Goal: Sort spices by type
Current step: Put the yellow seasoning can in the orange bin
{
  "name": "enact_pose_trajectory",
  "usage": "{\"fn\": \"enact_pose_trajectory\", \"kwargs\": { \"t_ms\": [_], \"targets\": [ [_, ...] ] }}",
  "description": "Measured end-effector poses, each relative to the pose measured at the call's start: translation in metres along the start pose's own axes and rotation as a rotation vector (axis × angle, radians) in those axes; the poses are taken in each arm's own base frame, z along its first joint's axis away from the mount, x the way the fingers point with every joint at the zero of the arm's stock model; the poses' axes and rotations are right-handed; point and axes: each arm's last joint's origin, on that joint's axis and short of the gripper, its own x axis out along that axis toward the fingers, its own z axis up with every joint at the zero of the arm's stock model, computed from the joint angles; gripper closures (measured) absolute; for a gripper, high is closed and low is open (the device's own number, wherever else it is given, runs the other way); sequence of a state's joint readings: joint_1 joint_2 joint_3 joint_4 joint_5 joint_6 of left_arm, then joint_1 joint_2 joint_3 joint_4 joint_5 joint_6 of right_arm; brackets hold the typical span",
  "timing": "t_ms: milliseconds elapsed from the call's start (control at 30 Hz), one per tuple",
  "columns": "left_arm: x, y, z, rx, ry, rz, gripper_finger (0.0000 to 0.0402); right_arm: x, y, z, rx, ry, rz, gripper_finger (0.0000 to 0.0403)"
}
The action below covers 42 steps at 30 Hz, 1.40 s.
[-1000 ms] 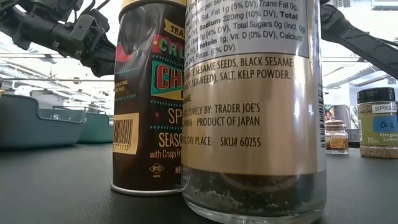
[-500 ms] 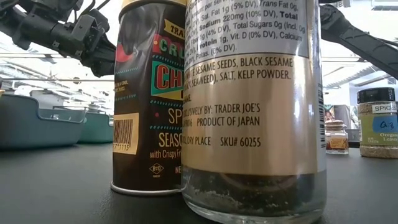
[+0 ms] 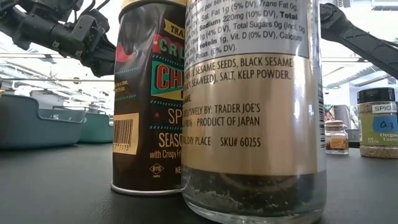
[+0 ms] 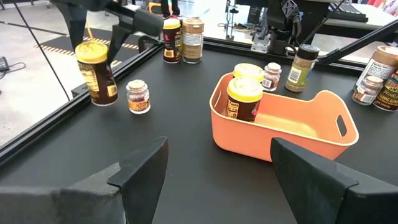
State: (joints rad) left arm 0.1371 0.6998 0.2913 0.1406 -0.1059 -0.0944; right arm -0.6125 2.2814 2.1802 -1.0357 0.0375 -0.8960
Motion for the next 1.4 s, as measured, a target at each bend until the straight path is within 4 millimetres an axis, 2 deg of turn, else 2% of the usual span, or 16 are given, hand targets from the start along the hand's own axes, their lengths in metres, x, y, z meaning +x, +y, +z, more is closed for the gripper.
{"fn": "enact_pose_trajectory", "kwargs": {
  "t_ms": [300, 500, 700, 900, 1133, 1400],
  "targets": [
    [0.0, 0.0, 0.0, 0.001, 0.0, 0.0, 0.0116, -0.046, -0.006, 0.012, 0.059, -0.043, -0.018, 0.0183],
    [0.0, 0.0, 0.0, 0.004, -0.001, 0.0, 0.0116, -0.084, 0.011, 0.028, 0.03, -0.099, -0.039, 0.0183],
    [0.0, 0.0, 0.0, 0.001, -0.004, 0.0, 0.0116, -0.118, 0.039, 0.048, 0.022, -0.153, -0.034, 0.0183],
    [0.0, 0.0, 0.001, -0.002, -0.008, 0.0, 0.0116, -0.138, 0.078, 0.07, 0.005, -0.164, 0.03, 0.0183],
    [0.0, 0.0, 0.001, -0.005, -0.008, 0.0, 0.0116, -0.15, 0.12, 0.09, 0.035, -0.196, 0.184, 0.0183],
    [0.0, 0.0, 0.001, -0.005, -0.008, 0.0, 0.0116, -0.158, 0.158, 0.097, 0.119, -0.12, 0.391, 0.0186]
  ]
}}
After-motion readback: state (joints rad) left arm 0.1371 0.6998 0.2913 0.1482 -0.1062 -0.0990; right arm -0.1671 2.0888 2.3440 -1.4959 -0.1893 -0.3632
